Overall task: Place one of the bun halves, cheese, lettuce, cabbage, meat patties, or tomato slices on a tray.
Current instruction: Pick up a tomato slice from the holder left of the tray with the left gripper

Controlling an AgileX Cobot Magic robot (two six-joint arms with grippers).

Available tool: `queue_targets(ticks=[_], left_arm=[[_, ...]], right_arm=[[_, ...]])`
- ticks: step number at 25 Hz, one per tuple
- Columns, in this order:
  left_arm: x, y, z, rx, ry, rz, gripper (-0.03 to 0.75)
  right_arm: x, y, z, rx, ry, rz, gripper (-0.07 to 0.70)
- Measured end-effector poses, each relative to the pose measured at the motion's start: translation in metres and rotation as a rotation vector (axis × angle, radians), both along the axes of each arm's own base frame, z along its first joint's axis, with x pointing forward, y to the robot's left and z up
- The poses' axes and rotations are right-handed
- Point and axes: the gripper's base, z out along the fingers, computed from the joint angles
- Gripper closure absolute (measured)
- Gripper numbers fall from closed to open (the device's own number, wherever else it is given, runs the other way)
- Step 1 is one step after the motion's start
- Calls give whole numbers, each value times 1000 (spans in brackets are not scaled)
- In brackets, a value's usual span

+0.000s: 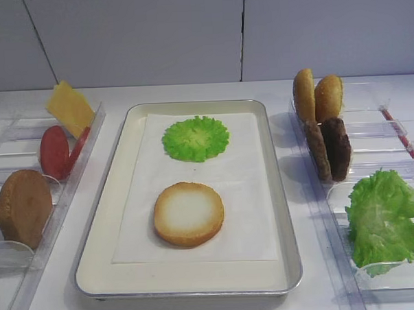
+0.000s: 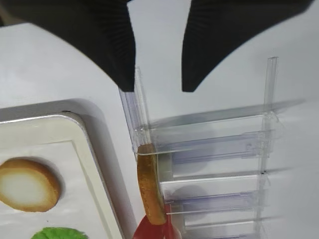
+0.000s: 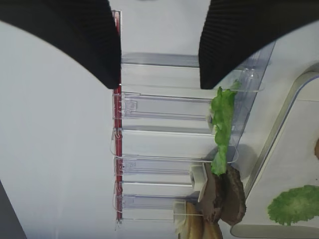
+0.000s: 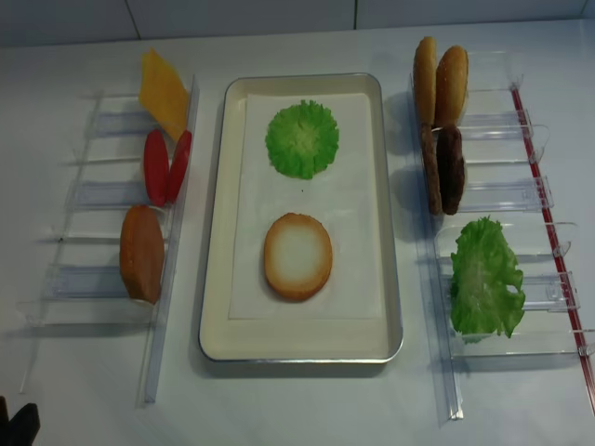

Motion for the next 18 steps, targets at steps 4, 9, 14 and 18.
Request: queue_targets(ticks=[4, 9, 14, 18], left_arm=[[17, -2, 26, 1, 66, 3, 501], [52, -8, 57, -10, 183, -4, 498], [98, -14, 76, 12, 272, -25, 430], [144, -20, 81, 37, 359, -43, 391]], right_arm=[[0, 0, 0, 0, 0, 0, 250], [0, 0, 0, 0, 0, 0, 250], [0, 0, 0, 0, 0, 0, 250], [0, 0, 0, 0, 0, 0, 250]])
